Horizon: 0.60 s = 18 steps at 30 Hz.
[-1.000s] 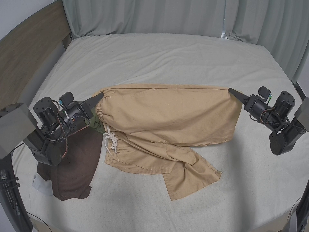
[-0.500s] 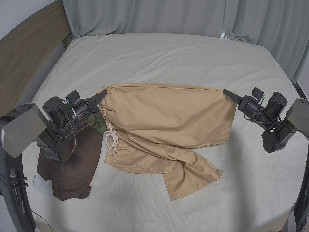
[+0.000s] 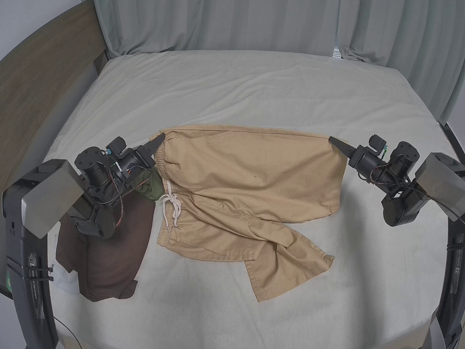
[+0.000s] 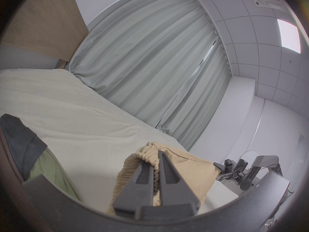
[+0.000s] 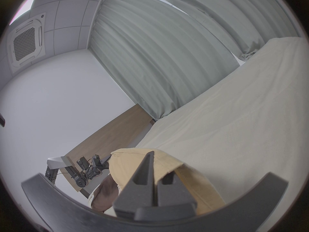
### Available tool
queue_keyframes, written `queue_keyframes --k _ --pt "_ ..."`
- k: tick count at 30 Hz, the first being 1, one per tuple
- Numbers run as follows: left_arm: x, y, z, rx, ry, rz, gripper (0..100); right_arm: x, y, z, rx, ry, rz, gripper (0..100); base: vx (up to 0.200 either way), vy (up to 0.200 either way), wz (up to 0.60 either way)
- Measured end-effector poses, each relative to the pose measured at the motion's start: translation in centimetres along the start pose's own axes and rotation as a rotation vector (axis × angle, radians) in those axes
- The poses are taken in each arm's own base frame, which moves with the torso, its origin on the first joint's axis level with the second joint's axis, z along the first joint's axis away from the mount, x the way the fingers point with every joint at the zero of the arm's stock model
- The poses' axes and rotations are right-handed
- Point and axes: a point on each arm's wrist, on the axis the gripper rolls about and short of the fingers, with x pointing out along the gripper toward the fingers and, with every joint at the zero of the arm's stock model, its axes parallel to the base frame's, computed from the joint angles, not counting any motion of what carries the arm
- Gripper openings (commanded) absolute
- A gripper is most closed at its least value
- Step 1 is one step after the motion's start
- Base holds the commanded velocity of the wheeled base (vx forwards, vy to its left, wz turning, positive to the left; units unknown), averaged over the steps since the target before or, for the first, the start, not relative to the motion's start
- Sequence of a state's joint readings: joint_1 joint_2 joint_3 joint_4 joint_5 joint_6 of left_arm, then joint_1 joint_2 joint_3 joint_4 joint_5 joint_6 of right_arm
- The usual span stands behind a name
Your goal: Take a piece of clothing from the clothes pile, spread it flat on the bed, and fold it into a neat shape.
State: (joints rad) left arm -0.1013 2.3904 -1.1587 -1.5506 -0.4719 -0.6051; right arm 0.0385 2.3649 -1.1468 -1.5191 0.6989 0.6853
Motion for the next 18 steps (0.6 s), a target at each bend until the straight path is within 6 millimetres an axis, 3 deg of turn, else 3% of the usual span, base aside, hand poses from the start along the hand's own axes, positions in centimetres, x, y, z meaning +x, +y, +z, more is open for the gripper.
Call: queue_keyframes --k 18 --pt "1.5 1.9 -1.5 -0.047 -0.016 -0.014 0 0.8 -2.3 -1.2 0.002 -0.008 -0.003 0 0.000 0.000 0.00"
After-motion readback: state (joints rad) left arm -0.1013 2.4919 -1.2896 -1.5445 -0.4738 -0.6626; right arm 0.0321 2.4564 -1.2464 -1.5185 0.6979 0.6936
